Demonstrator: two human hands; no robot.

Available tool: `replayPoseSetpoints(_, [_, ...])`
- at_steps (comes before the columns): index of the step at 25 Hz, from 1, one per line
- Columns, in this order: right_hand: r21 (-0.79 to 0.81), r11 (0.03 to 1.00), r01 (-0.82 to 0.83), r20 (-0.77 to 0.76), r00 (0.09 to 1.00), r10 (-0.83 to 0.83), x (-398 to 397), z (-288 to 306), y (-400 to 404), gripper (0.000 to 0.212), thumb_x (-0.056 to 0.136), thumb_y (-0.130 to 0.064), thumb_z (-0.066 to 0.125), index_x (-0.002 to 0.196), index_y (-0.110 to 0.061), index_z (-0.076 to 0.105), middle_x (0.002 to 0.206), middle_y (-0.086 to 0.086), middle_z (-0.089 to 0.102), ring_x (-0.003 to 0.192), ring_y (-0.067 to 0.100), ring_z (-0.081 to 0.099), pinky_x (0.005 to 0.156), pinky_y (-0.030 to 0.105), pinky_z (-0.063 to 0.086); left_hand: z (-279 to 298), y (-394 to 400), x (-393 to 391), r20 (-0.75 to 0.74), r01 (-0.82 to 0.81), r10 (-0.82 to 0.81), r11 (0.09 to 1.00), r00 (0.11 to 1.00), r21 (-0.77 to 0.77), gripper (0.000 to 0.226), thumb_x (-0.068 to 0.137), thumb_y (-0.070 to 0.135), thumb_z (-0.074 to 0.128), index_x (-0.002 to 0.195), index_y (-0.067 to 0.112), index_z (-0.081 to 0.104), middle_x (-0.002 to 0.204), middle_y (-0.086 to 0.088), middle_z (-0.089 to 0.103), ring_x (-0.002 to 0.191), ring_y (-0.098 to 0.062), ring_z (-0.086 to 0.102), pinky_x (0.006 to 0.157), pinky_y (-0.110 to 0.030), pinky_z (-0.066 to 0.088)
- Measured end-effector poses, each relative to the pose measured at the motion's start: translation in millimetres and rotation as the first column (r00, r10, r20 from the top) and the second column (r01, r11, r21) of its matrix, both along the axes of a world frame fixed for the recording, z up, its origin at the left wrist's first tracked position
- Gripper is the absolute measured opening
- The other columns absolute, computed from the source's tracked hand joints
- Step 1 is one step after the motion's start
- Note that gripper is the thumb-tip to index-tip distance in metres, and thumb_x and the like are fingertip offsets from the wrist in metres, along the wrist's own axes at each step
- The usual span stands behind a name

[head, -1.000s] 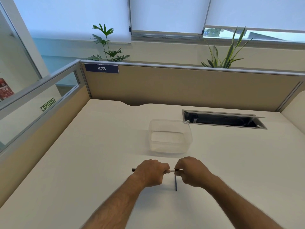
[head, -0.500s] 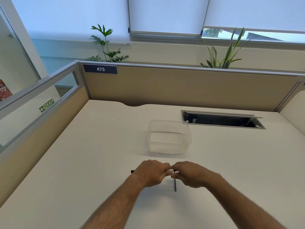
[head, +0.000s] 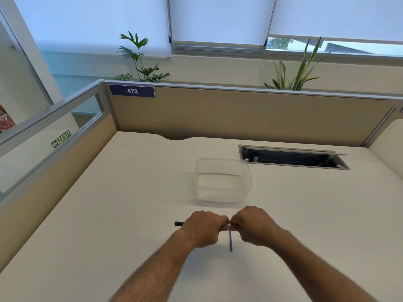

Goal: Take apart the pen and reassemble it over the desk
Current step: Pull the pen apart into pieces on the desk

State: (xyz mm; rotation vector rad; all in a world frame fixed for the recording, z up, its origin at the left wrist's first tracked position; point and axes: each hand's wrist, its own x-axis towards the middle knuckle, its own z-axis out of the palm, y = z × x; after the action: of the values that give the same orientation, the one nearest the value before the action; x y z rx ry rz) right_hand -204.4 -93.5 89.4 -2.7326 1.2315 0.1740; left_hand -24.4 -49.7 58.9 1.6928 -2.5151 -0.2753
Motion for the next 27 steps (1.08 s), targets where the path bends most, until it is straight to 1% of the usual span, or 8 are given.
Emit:
replayPoseSetpoints(4, [-0.073,0.997,-0.014,0.061,0.998,0.018,-2,-2,3,0.017,0.093,-0.029,0.057,0.09,-0.023,0.073,0.074,0.006,0.068,0.064,0.024,0.046,0.055,0.029,0.031,1,-1,3,-0.028,0.004,-0.004,1.0,1.0,0.017,0.016,0.099,0.024,0.043,0.108,0.028,0.056,0.091,-0.006,0.071,0.076,-0.03,0.061,0.062,-0.037,0.045])
replayPoseSetpoints(9, [-0.141,0.99,0.004,0.115,0.993,0.012,-4,-3,4,0.017,0.09,-0.031,0.061,0.098,-0.028,0.076,0.08,-0.001,0.073,0.079,0.02,0.06,0.057,0.027,0.038,1,-1,5,-0.106,0.007,-0.001,0.998,0.994,0.055,0.021,0.101,0.027,0.041,0.115,0.034,0.055,0.094,-0.007,0.072,0.078,-0.03,0.059,0.062,-0.034,0.04])
replayPoseSetpoints(13, [-0.122,0.989,0.08,0.157,0.986,-0.061,-2,-1,5,0.018,0.083,-0.04,0.07,0.093,-0.025,0.068,0.089,-0.006,0.074,0.084,0.018,0.065,0.063,0.029,0.048,1,-3,6,-0.103,-0.001,0.006,0.999,0.995,0.052,0.023,0.101,0.029,0.042,0.119,0.033,0.057,0.1,-0.006,0.072,0.083,-0.03,0.062,0.07,-0.04,0.051])
replayPoseSetpoints(16, [0.008,0.992,0.127,0.181,0.975,-0.126,-4,2,5,0.054,0.071,-0.049,0.08,0.112,-0.03,0.05,0.109,-0.012,0.067,0.091,0.016,0.064,0.066,0.028,0.045,-1,-5,6,-0.107,0.002,0.002,0.999,0.994,0.039,0.024,0.102,0.033,0.042,0.118,0.028,0.06,0.101,-0.006,0.073,0.083,-0.028,0.064,0.07,-0.037,0.05])
replayPoseSetpoints(19, [0.143,0.987,0.077,0.087,0.992,-0.09,-8,4,4,0.076,0.078,-0.058,0.069,0.142,-0.032,0.035,0.133,-0.011,0.058,0.115,0.017,0.058,0.088,0.033,0.049,-3,-6,8,-0.105,-0.011,0.015,0.999,0.994,0.035,0.026,0.101,0.035,0.045,0.116,0.024,0.063,0.102,-0.006,0.074,0.084,-0.027,0.066,0.068,-0.032,0.045])
replayPoseSetpoints(21, [0.183,0.983,0.031,0.07,0.997,-0.045,-8,3,3,0.055,0.091,-0.057,0.053,0.138,-0.029,0.045,0.13,-0.007,0.063,0.113,0.019,0.059,0.089,0.036,0.049,-4,-6,10,-0.099,-0.023,0.026,0.999,0.995,0.031,0.026,0.1,0.036,0.044,0.114,0.024,0.063,0.1,-0.006,0.074,0.085,-0.029,0.065,0.069,-0.034,0.047])
replayPoseSetpoints(23, [0.167,0.986,-0.002,0.071,0.997,-0.01,-6,2,3,0.036,0.1,-0.048,0.039,0.12,-0.025,0.059,0.11,-0.001,0.07,0.097,0.024,0.062,0.077,0.036,0.049,-4,-6,11,-0.094,-0.024,0.027,0.999,0.995,0.026,0.025,0.1,0.035,0.044,0.111,0.025,0.063,0.096,-0.006,0.074,0.083,-0.029,0.064,0.068,-0.035,0.047])
replayPoseSetpoints(27, [0.079,0.997,0.015,0.099,0.995,-0.023,-5,0,2,0.022,0.098,-0.029,0.048,0.104,-0.025,0.069,0.092,0.0,0.073,0.083,0.024,0.062,0.066,0.032,0.046,-4,-6,11,-0.103,-0.02,0.022,1.0,0.994,0.014,0.026,0.1,0.038,0.043,0.11,0.025,0.063,0.094,-0.004,0.074,0.08,-0.028,0.063,0.064,-0.032,0.043])
